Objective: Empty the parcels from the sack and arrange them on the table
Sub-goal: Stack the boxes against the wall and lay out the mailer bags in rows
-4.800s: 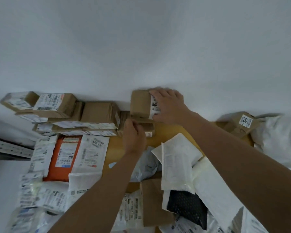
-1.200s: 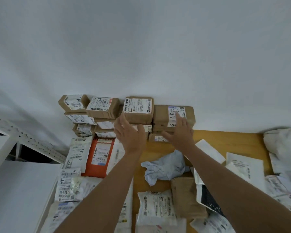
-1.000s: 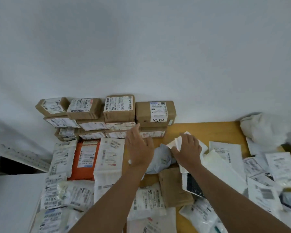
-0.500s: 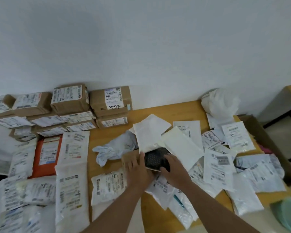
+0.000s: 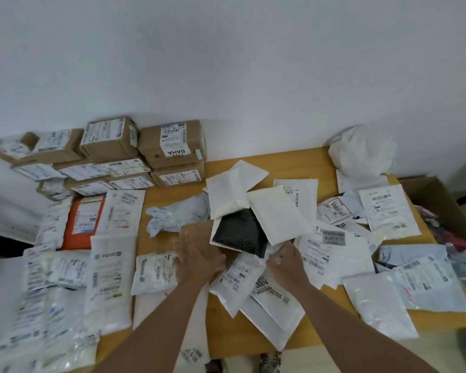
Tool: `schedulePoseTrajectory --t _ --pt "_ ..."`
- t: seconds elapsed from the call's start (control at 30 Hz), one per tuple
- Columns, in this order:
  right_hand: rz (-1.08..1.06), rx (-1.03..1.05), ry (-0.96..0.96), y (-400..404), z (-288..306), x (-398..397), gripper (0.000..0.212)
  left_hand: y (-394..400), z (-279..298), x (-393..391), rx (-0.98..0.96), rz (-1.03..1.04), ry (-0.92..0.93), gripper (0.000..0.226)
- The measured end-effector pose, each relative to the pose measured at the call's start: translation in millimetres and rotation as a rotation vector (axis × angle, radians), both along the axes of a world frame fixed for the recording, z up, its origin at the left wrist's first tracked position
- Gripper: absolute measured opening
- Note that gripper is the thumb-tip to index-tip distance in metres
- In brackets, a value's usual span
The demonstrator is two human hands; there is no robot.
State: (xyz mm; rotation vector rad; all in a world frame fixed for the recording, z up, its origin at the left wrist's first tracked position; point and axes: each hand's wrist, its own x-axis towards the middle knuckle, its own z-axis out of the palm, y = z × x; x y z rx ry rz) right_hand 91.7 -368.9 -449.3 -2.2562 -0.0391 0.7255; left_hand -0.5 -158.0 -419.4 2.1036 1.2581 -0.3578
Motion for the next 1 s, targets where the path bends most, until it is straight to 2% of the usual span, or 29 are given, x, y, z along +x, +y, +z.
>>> schedulePoseTrajectory --t 0.03,0.1,0.13,0.2,0.33,0.47,0.53,0.57,0.67,0.73,0.8,0.87,0.9,1.0 --pt "-0.031 0.043 -0.020 1.5 -0.8 -2.1 0.040 0.1 0.1 -1.7 -0.026 0.034 -0.002 0.126" --pt "-0.053 0.041 -0.047 2.9 -1.8 -9.8 0.063 -0.8 1.0 -3.1 -0.013 0.068 0.033 0.120" --pt "-0.060 -0.005 -0.080 2.7 -1.1 -13.3 0.075 -1.5 3.5 -2.1 0.009 0.073 0.048 0.116" --pt "-0.056 -0.117 -0.189 0.3 1.6 -16.9 0.081 -4.4 11.4 4.3 0.027 0.084 0.052 0.106" --pt "-0.002 -0.125 -0.397 10.6 20.0 -16.8 0.068 -0.2 40.5 11.5 0.021 0.133 0.075 0.090" --pt "0.108 -0.009 -0.458 58.4 52.7 -13.4 0.057 31.6 84.8 7.4 0.045 0.135 -0.099 0.080" --pt "0.159 0.167 -0.349 86.9 74.6 -10.8 0.043 49.4 106.6 7.5 -0.003 0.154 -0.216 0.072" --pt "0.176 0.298 -0.218 101.4 90.2 -10.4 0.040 58.8 114.0 7.8 -0.065 0.183 -0.280 0.069" --pt "0.124 0.594 0.352 140.4 136.5 -7.7 0.048 71.1 144.4 10.0 -0.321 0.295 -0.475 0.052" --pt "0.123 0.680 0.532 156.6 162.7 -5.6 0.043 75.8 163.7 4.9 -0.493 0.359 -0.580 0.046" --pt "0.145 0.749 0.581 162.8 181.6 -3.5 0.030 84.9 160.3 3.0 -0.600 0.385 -0.615 0.041" --pt "0.166 0.784 0.546 170.1 183.0 1.8 0.033 95.6 155.7 0.2 -0.662 0.381 -0.613 0.037" --pt "0.180 0.786 0.509 174.0 181.3 5.9 0.040 102.6 151.9 -0.2 -0.684 0.372 -0.616 0.034" --pt "0.266 0.698 0.340 189.2 169.3 16.9 0.092 121.1 143.5 4.2 -0.728 0.356 -0.635 0.047"
